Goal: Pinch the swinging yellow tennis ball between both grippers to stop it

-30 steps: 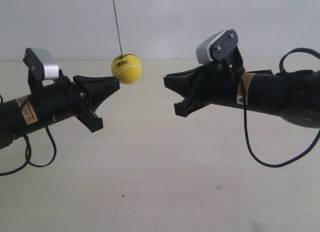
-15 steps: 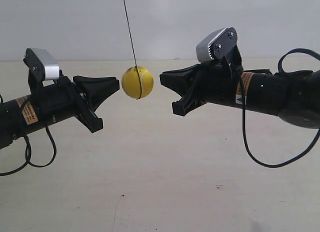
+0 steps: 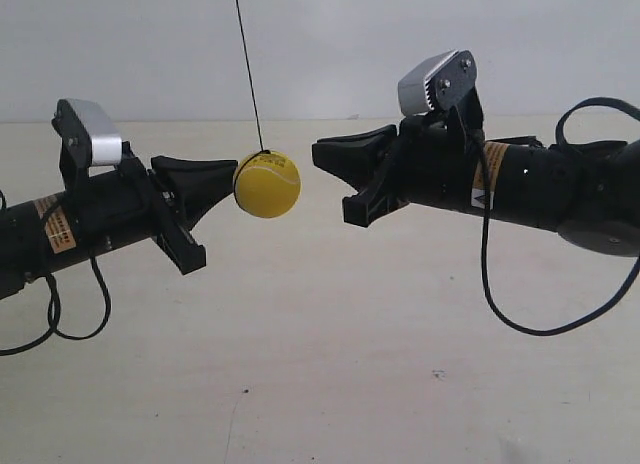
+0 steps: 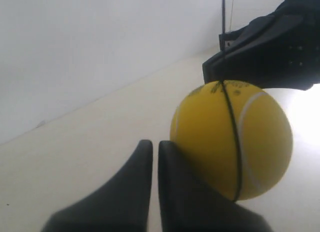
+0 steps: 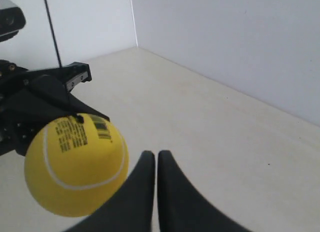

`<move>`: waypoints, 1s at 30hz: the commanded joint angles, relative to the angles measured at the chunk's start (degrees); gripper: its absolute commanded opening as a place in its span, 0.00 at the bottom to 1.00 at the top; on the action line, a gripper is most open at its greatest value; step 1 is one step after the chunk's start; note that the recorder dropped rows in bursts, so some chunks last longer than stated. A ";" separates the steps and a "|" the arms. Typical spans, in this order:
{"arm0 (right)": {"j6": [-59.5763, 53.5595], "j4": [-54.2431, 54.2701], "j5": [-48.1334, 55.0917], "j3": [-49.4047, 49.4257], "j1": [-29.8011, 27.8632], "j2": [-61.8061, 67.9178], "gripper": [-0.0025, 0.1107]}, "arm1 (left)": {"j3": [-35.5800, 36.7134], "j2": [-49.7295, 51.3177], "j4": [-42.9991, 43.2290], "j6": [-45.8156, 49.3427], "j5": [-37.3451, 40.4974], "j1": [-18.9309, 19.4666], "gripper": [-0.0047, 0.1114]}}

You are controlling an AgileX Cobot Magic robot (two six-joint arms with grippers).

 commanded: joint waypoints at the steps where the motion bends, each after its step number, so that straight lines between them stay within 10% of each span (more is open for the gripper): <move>1: 1.57 -2.10 -1.22 -0.23 0.14 0.09 0.02 | -0.21 -0.03 0.42 -0.09 -0.76 -0.43 0.08; 30: 4.56 -13.51 -4.35 -0.23 0.14 0.09 0.02 | -0.21 0.29 3.00 -0.09 -0.73 -0.43 0.08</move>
